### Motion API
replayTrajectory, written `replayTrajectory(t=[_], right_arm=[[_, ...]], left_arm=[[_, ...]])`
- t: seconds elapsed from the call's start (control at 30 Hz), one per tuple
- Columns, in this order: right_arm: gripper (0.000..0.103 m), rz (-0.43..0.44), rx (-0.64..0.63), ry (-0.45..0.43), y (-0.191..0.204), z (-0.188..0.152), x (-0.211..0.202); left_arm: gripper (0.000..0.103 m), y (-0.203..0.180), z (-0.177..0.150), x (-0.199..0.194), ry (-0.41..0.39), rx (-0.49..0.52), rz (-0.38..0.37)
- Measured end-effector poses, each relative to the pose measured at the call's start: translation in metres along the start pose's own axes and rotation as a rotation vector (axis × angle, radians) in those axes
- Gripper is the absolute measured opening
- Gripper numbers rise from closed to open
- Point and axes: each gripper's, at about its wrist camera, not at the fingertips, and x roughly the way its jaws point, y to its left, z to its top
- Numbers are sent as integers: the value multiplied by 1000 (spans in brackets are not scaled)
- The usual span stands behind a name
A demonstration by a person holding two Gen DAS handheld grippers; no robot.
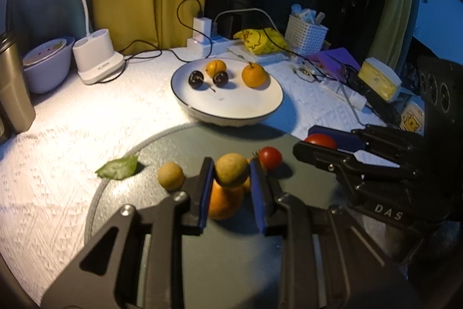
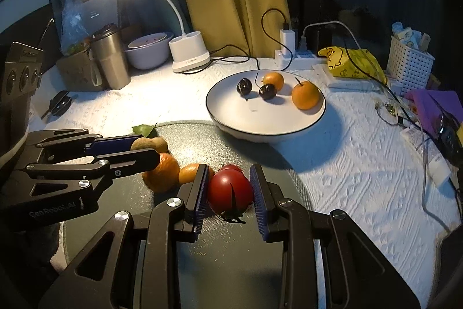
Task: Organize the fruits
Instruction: 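Carry the yellow fruit and the red tomato over the white plate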
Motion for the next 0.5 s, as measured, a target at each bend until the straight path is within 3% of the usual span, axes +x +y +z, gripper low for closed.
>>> replayTrajectory(t=[0.5], right_arm=[[31, -22, 14, -6, -23, 28, 22]], left_arm=[[26, 8, 13, 8, -27, 13, -1]])
